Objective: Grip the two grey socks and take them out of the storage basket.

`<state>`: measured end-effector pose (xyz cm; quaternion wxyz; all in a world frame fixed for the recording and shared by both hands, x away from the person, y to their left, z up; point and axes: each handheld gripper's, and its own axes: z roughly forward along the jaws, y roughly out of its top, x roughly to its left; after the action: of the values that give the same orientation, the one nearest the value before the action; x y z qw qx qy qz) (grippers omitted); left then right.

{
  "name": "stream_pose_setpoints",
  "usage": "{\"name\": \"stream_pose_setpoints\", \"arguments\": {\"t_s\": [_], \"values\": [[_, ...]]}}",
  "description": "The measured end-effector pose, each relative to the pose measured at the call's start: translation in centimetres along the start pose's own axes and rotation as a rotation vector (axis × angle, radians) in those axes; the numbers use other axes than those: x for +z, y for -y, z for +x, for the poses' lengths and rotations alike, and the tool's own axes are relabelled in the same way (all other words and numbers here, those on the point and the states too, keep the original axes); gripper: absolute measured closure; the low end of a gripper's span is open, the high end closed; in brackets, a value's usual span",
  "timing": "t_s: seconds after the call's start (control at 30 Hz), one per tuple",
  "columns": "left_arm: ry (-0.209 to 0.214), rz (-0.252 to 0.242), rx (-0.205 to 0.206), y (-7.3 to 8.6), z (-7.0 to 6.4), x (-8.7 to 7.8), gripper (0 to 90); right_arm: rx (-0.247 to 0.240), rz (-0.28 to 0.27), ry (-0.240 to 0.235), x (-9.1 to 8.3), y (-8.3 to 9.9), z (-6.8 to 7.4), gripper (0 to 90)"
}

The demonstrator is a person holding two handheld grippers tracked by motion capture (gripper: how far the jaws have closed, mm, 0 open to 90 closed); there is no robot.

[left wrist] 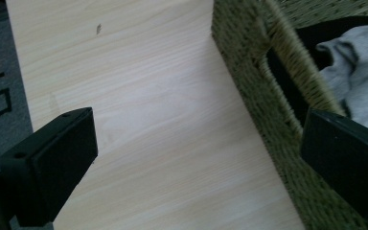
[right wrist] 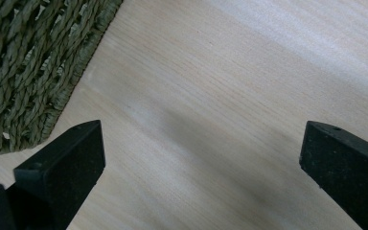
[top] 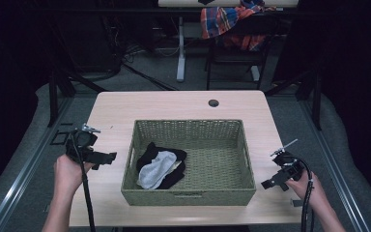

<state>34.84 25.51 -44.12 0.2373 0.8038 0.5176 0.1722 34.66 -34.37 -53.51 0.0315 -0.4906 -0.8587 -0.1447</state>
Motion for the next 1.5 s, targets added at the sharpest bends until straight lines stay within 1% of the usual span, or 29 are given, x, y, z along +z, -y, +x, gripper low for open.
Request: {"name": "stream_pose_setpoints", "arguments": {"t_s": [0.03, 0.07, 0.1, 0.13, 0.17, 0.2, 0.23, 0.27, 0.3, 0.37, 0.4, 0.47, 0.53, 0.57, 0.6, 0.63, 0.67, 0.7, 0.73, 0.77, 0.87, 0.97, 1.0, 1.03, 1.07, 1.2, 1.43, 1.47, 1.5], "values": [[0.003, 0.0, 0.007, -0.2, -0.2, -0.1, 0.0, 0.024, -0.026, 0.006, 0.2, 0.1, 0.1, 1.6], [0.007, -0.003, 0.013, -0.3, -0.4, -0.1, 0.0, 0.037, -0.043, -0.001, 0.4, 0.1, 0.2, 1.6], [0.013, -0.007, 0.02, -0.6, -0.6, -0.2, 0.0, 0.02, -0.021, 0.001, 0.3, 0.0, 0.1, 1.6], [0.014, -0.011, 0.025, -0.7, -0.8, -0.3, 0.0, -0.007, 0.014, 0.004, 0.1, -0.1, 0.0, 1.6], [0.017, -0.019, 0.031, -1.0, -1.1, -0.4, 0.0, 0.021, -0.021, -0.004, 0.3, 0.0, 0.2, 1.6], [0.024, -0.022, 0.035, -1.1, -1.2, -0.5, 0.0, -0.028, 0.042, 0.006, -0.1, -0.2, -0.1, 1.7], [0.03, -0.031, 0.035, -1.3, -1.5, -0.6, 0.0, 0.007, -0.002, -0.006, 0.1, 0.0, 0.1, 1.7], [0.028, -0.035, 0.047, -1.5, -1.8, -0.8, 0.0, 0.007, -0.002, -0.006, 0.1, 0.0, 0.1, 1.7], [0.026, -0.036, 0.054, -1.7, -2.0, -1.0, 0.0, 0.024, -0.026, 0.002, 0.3, 0.1, 0.3, 1.7], [0.034, -0.042, 0.068, -2.1, -2.5, -1.4, 0.0, -0.003, 0.004, 0.004, 0.0, -0.1, 0.3, 1.8], [0.032, -0.048, 0.068, -2.2, -2.6, -1.4, 0.0, 0.011, -0.014, 0.003, 0.1, 0.0, 0.4, 1.8], [0.043, -0.041, 0.085, -2.6, -3.0, -1.6, 0.0, -0.007, 0.007, 0.006, 0.0, -0.2, 0.4, 1.8], [0.053, -0.035, 0.108, -3.0, -3.5, -1.6, 0.0, 0.003, -0.006, 0.004, 0.2, -0.3, 0.5, 1.8], [0.058, -0.03, 0.122, -3.3, -4.0, -1.5, 0.0, 0.009, -0.013, -0.01, 0.2, -0.2, 0.5, 1.8], [0.058, -0.03, 0.122, -3.3, -4.0, -1.5, 0.0, 0.009, -0.013, -0.01, 0.2, -0.2, 0.5, 1.8], [0.06, -0.031, 0.129, -3.6, -4.3, -1.5, 0.0, -0.011, 0.011, -0.001, 0.1, -0.3, 0.4, 1.8], [0.062, -0.03, 0.134, -3.7, -4.4, -1.4, 0.0, -0.018, 0.019, 0.001, 0.0, -0.4, 0.3, 1.8], [0.059, -0.036, 0.138, -3.9, -4.6, -1.4, 0.0, -0.011, 0.011, 0.0, 0.0, -0.3, 0.3, 1.8], [0.074, -0.026, 0.153, -4.4, -5.0, -1.3, 0.0, -0.002, -0.001, -0.001, 0.1, -0.3, 0.4, 1.8], [0.074, -0.026, 0.153, -4.4, -5.0, -1.3, 0.0, -0.002, -0.001, -0.001, 0.1, -0.3, 0.4, 1.8], [0.083, -0.012, 0.171, -5.0, -5.9, -0.8, 0.0, -0.003, -0.001, -0.001, 0.1, -0.3, 0.4, 1.8], [0.1, 0.022, 0.201, -5.5, -6.7, -0.1, 0.0, -0.005, 0.002, 0.001, 0.1, -0.3, 0.4, 1.8], [0.098, 0.025, 0.206, -5.6, -6.9, 0.1, 0.0, -0.009, 0.008, 0.002, 0.0, -0.3, 0.4, 1.8], [0.102, 0.036, 0.211, -5.8, -7.1, 0.4, 0.0, 0.013, -0.015, 0.004, 0.2, -0.2, 0.5, 1.9], [0.106, 0.044, 0.213, -5.9, -7.1, 0.6, 0.0, 0.013, -0.015, 0.004, 0.2, -0.2, 0.5, 1.9], [0.115, 0.063, 0.223, -6.2, -7.6, 1.4, 0.0, 0.001, 0.001, -0.002, 0.2, -0.2, 0.4, 1.8], [0.144, 0.115, 0.261, -6.6, -9.2, 3.0, 0.0, -0.007, 0.011, -0.001, 0.2, -0.3, 0.4, 2.0], [0.139, 0.118, 0.257, -6.6, -9.3, 3.1, 0.0, -0.005, 0.009, -0.005, 0.2, -0.3, 0.4, 2.0], [0.125, 0.134, 0.256, -6.5, -9.6, 3.4, 0.0, -0.006, 0.011, -0.005, 0.2, -0.2, 0.3, 2.1]]}}
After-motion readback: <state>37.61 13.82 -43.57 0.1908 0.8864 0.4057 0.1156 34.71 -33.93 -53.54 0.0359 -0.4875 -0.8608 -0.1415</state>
